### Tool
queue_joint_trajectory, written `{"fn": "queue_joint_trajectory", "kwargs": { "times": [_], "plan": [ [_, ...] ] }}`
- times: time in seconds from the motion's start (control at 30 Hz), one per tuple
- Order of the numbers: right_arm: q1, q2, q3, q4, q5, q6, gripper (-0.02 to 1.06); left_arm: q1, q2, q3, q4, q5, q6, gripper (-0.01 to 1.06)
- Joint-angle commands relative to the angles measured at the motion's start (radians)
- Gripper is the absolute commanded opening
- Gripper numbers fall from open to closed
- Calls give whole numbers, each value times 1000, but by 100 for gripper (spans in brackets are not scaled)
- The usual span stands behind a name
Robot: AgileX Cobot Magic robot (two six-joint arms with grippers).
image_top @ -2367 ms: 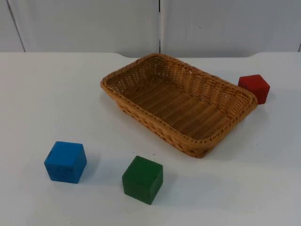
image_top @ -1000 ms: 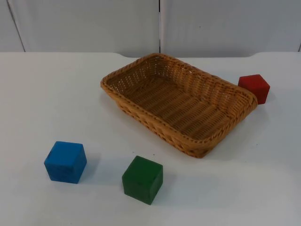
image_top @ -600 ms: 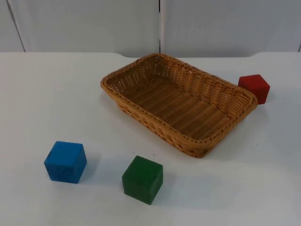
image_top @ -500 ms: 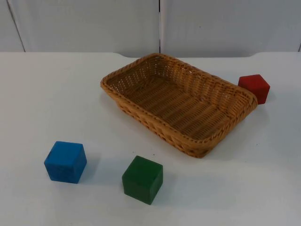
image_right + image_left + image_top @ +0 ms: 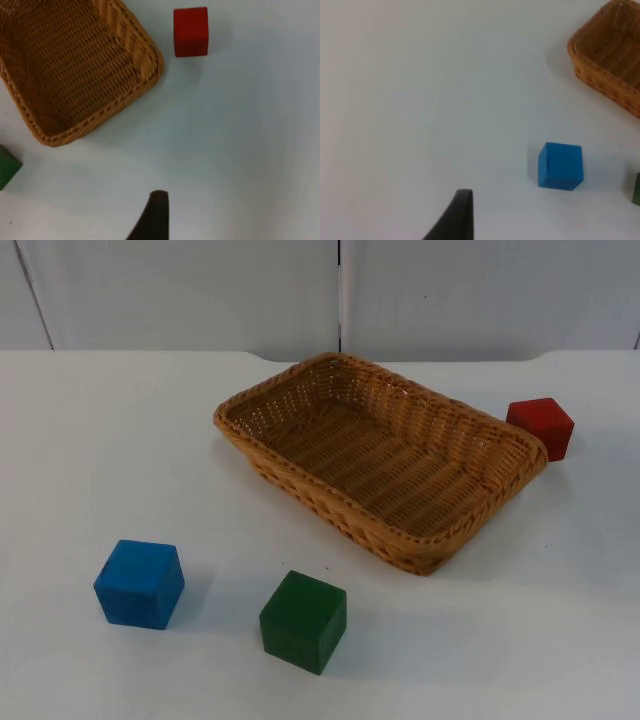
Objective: Pick up one cube with each hand and place exactly two cubes into the same basket, leaving the remaining cube outside.
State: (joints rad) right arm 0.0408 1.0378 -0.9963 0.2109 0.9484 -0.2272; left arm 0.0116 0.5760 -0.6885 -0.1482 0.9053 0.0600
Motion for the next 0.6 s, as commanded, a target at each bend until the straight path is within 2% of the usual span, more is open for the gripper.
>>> {"fn": "queue_joint_trajectory", "kwargs": {
  "times": [0.0,0.07,0.23,0.33,0.47,0.57],
  "plan": [
    [3,17,-21,14,-12,-13,82,1,38,-6,-33,-24,30,105],
    [3,24,-31,33,-10,-26,82,1,59,-6,-43,-29,45,105],
    [4,66,-59,166,-12,-144,82,1,167,-6,-69,-38,108,105],
    [4,88,-59,210,-10,-186,82,1,216,-6,-99,-56,150,105],
    [14,118,-59,215,-1,-192,82,1,287,-6,-145,-99,190,105],
    [66,148,-59,213,-13,-225,82,1,352,-6,-150,-121,207,105]
  ]
}}
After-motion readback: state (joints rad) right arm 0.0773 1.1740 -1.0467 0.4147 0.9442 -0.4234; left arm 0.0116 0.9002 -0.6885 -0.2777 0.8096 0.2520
